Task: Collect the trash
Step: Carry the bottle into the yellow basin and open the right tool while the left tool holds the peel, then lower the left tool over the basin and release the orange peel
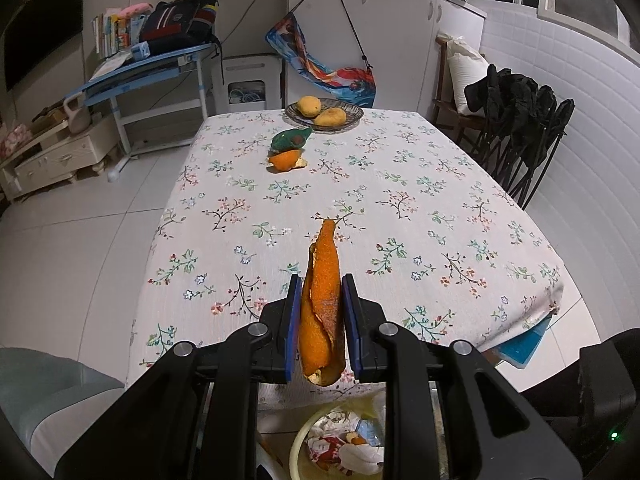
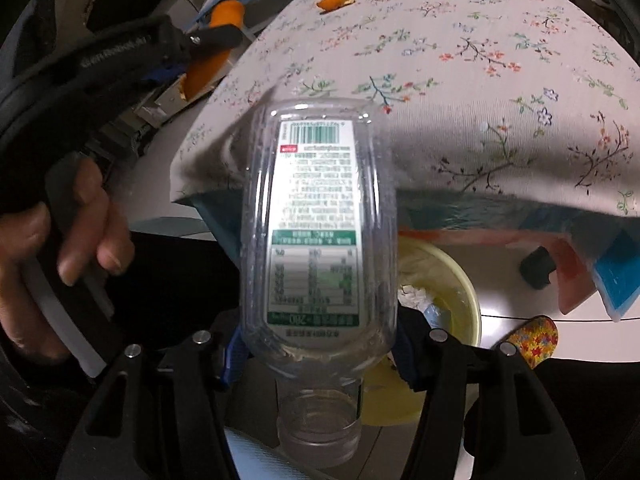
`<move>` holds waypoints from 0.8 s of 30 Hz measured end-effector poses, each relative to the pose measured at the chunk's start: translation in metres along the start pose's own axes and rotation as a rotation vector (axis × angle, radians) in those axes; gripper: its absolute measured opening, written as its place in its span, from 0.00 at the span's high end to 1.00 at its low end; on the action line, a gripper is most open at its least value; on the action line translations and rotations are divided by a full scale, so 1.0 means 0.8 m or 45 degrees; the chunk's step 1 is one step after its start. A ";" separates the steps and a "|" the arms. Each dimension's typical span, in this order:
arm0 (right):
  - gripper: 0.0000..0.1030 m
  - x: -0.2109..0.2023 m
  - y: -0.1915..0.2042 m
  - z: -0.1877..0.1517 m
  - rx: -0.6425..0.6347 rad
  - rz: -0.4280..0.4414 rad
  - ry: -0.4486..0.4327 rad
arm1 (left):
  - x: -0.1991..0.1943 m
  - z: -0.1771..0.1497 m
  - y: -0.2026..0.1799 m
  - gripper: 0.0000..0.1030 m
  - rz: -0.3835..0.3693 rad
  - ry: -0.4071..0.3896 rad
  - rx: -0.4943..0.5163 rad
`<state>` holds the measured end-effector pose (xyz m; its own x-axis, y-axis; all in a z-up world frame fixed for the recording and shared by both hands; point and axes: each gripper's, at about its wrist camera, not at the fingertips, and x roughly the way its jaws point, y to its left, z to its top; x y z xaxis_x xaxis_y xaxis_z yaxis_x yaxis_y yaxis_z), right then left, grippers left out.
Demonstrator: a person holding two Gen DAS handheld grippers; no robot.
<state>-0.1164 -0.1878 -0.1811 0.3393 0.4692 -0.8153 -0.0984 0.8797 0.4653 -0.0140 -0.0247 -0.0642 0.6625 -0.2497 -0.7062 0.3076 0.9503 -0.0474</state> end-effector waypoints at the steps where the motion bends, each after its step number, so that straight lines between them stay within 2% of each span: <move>1: 0.44 0.002 -0.001 0.000 0.000 -0.007 0.007 | 0.001 0.001 0.000 0.81 0.000 0.002 0.000; 8: 0.43 0.021 0.000 -0.012 0.004 -0.067 0.098 | -0.009 -0.010 -0.005 0.81 -0.005 0.002 0.005; 14: 0.41 0.010 -0.008 -0.012 0.036 -0.076 0.057 | -0.016 -0.021 -0.004 0.81 -0.008 0.015 0.012; 19: 0.41 -0.016 -0.010 -0.003 0.061 -0.074 -0.066 | -0.021 -0.034 -0.008 0.81 -0.027 0.038 0.034; 24: 0.37 -0.056 -0.019 0.003 0.108 -0.064 -0.256 | -0.025 -0.059 -0.016 0.81 -0.057 0.085 0.090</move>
<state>-0.1278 -0.2224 -0.1504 0.5222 0.3923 -0.7572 -0.0004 0.8880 0.4598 -0.0634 -0.0230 -0.0824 0.6008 -0.2766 -0.7500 0.3849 0.9224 -0.0319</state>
